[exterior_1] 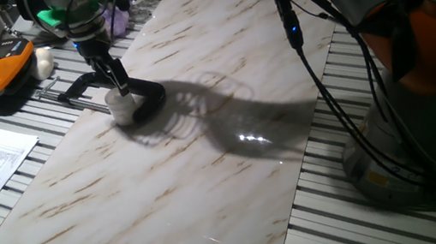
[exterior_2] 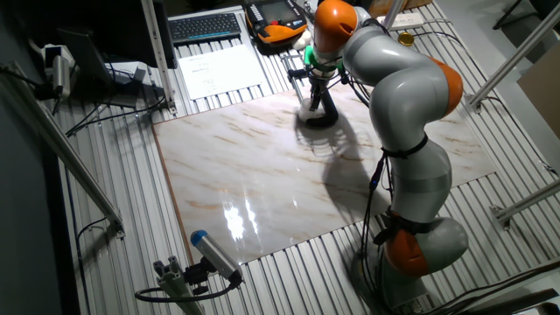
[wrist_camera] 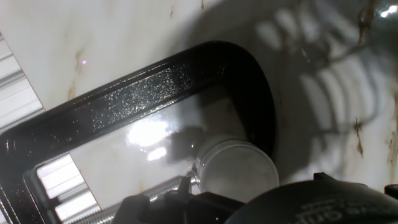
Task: Unscrew the lid from the jar
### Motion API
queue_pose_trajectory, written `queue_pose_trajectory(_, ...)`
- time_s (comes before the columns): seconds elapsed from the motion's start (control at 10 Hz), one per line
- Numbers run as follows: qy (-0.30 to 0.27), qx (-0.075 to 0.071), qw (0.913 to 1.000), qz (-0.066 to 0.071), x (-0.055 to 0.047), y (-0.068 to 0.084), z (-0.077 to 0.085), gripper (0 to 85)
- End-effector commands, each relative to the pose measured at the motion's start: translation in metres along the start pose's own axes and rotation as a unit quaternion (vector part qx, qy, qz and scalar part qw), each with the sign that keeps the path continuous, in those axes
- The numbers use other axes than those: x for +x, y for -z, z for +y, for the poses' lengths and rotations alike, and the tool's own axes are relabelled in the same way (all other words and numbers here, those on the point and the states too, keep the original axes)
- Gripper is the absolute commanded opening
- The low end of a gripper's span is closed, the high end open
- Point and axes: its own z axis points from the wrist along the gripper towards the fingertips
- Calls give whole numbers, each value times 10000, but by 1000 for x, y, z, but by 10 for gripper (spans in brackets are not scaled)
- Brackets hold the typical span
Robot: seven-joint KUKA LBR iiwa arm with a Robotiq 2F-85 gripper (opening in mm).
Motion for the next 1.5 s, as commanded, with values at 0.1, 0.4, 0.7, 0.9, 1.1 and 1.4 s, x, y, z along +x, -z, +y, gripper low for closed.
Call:
queue_pose_trajectory(0.1,42,30,10000,-47,0,1,0,850)
queue_pose_trajectory(0.4,191,-70,9997,-117,0,0,0,850)
queue_pose_trajectory(0.7,224,-131,9996,-88,0,-2,0,850)
queue_pose_trajectory(0.9,234,-168,9996,-62,0,-3,0,850)
queue_pose_trajectory(1.1,234,-168,9996,-56,0,-3,0,850)
queue_pose_trajectory(1.4,241,-161,9996,-73,0,-3,0,850)
